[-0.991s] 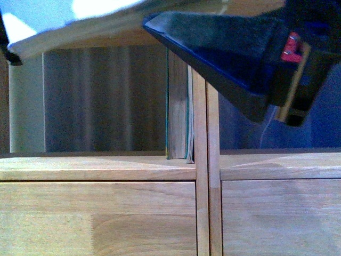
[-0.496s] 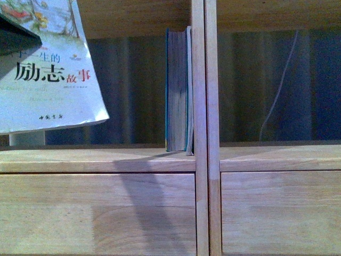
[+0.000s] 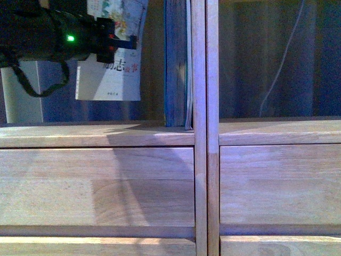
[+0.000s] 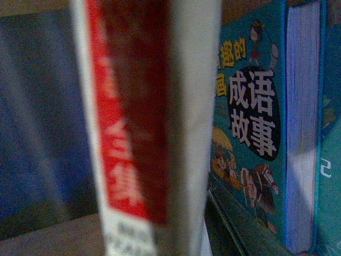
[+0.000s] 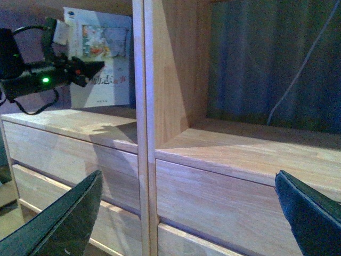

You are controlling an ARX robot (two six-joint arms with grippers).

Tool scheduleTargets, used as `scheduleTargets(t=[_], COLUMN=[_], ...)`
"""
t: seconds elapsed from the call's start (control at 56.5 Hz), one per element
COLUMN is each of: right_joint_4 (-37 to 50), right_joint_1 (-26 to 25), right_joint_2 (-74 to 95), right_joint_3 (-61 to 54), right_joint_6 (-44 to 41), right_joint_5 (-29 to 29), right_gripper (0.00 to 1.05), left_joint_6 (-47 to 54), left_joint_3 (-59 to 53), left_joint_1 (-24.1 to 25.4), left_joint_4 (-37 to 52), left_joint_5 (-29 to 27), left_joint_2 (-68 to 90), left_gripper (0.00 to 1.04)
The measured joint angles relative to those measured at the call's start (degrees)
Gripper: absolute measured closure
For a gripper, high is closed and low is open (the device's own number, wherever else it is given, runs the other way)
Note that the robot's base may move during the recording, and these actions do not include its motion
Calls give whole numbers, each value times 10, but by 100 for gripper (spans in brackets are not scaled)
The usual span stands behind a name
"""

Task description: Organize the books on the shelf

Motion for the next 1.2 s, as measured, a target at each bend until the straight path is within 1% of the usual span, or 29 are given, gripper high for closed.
scheduleTargets(t=[0.071, 0.177, 0.46, 0.496, 0.513, 0.566, 0.602, 0.779, 0.903, 0.938, 0.973, 0.991, 1.009, 1.044, 1.204], right_joint_4=[0, 0, 0, 0, 0, 0, 0, 0, 0, 0, 0, 0, 0, 0, -1], right_joint_1=[0, 0, 0, 0, 0, 0, 0, 0, 0, 0, 0, 0, 1, 1, 1], right_joint_2=[-1, -2, -2, -2, -2, -2, -2, -2, -2, -2, -2, -2, -2, -2, -2], right_joint_3=[0, 0, 0, 0, 0, 0, 0, 0, 0, 0, 0, 0, 0, 0, 0], right_joint_6=[-9, -13, -13, -13, -14, -14, -14, -15, -15, -15, -15, -15, -15, -15, -15], right_joint_5=[0, 0, 0, 0, 0, 0, 0, 0, 0, 0, 0, 0, 0, 0, 0], right_gripper=[7, 7, 7, 7, 7, 7, 7, 7, 7, 7, 7, 7, 7, 7, 7], left_joint_6=[14, 21, 36, 37, 42, 44, 45, 47, 44, 42, 41, 40, 40, 40, 45], left_joint_3=[29, 68, 96, 98, 100, 102, 103, 104, 103, 103, 103, 103, 103, 103, 79], left_joint_1=[-15, -36, -52, -54, -57, -62, -66, -96, -106, -106, -106, -106, -107, -107, -108], left_joint_4=[-2, 1, 14, 19, 26, 28, 30, 32, 24, 24, 21, 20, 16, 15, 32], left_joint_5=[-14, -55, -143, -158, -172, -188, -198, -213, -214, -215, -218, -220, -227, -228, -222], left_joint_2=[30, 80, 126, 130, 133, 137, 139, 142, 143, 143, 143, 143, 143, 143, 135], left_gripper=[87, 87, 87, 85, 82, 87, 87, 87, 87, 84, 77, 75, 70, 66, 41])
